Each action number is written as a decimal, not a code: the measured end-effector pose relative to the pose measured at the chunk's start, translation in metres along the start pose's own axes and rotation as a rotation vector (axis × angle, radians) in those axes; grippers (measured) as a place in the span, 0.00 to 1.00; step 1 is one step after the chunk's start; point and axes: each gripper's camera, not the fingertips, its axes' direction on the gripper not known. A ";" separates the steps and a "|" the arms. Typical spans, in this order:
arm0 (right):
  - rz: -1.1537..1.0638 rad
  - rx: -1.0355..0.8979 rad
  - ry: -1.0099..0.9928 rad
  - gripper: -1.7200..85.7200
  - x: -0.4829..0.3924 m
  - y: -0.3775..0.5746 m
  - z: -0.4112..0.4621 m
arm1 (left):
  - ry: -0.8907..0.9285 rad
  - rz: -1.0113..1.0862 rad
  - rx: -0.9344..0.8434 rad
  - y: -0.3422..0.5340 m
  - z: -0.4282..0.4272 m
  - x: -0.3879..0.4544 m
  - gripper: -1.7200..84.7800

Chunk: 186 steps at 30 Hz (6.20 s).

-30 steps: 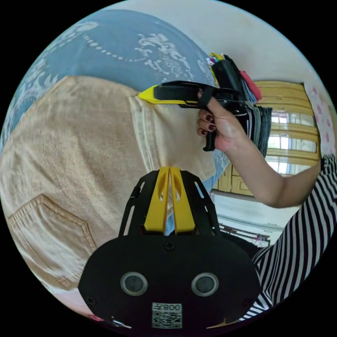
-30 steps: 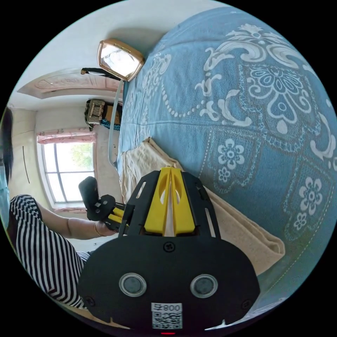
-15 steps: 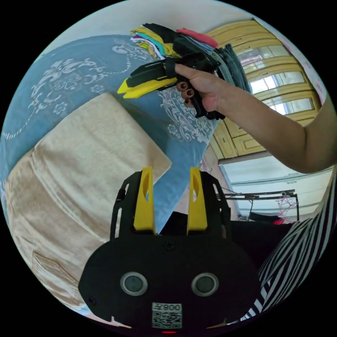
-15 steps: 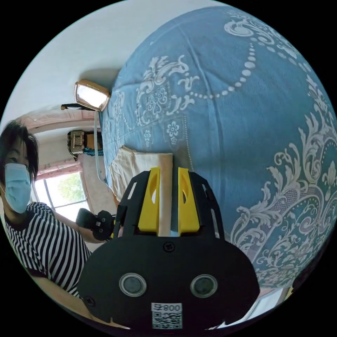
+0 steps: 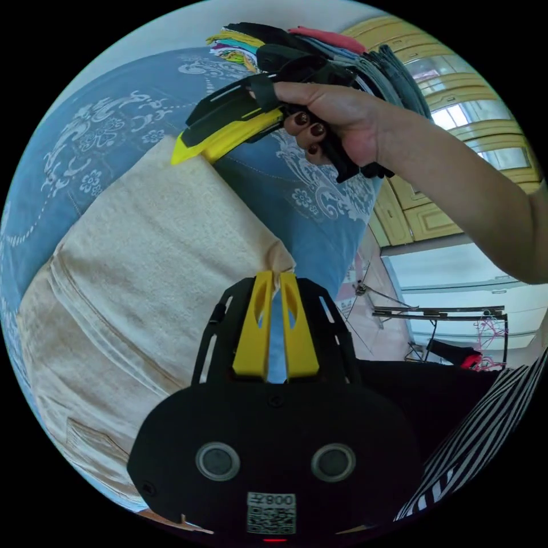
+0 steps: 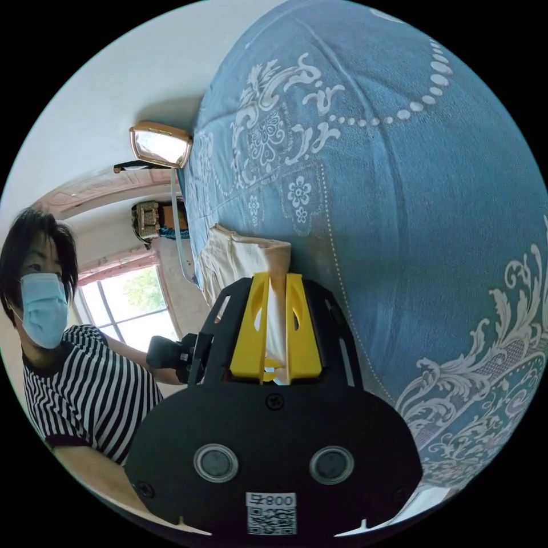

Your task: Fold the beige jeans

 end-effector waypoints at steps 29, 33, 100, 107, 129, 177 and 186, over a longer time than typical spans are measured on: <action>-0.278 -0.256 -0.425 0.05 -0.305 -0.070 0.142 | 0.526 -0.641 0.705 0.562 -0.157 -0.246 0.04; -0.273 -0.247 -0.400 0.05 -0.334 -0.074 0.153 | 0.555 -0.653 0.805 0.626 -0.152 -0.272 0.04; -0.636 -0.508 -0.035 0.03 -0.580 -0.107 0.384 | 0.202 -1.116 0.929 1.054 -0.053 -0.463 0.03; -0.473 -0.441 -0.089 0.08 -0.467 -0.050 0.260 | 0.391 -1.167 0.998 1.061 -0.041 -0.430 0.10; -0.106 -0.446 -0.434 0.05 -0.256 0.016 0.208 | 0.916 -1.195 1.113 0.913 0.002 -0.385 0.23; -0.134 0.708 -0.590 0.03 0.198 0.533 -0.395 | 0.746 -0.361 0.373 -0.219 -0.352 0.085 0.11; -0.371 0.970 -0.368 0.03 0.329 0.691 -0.626 | 0.770 0.006 0.422 -0.544 -0.349 0.349 0.11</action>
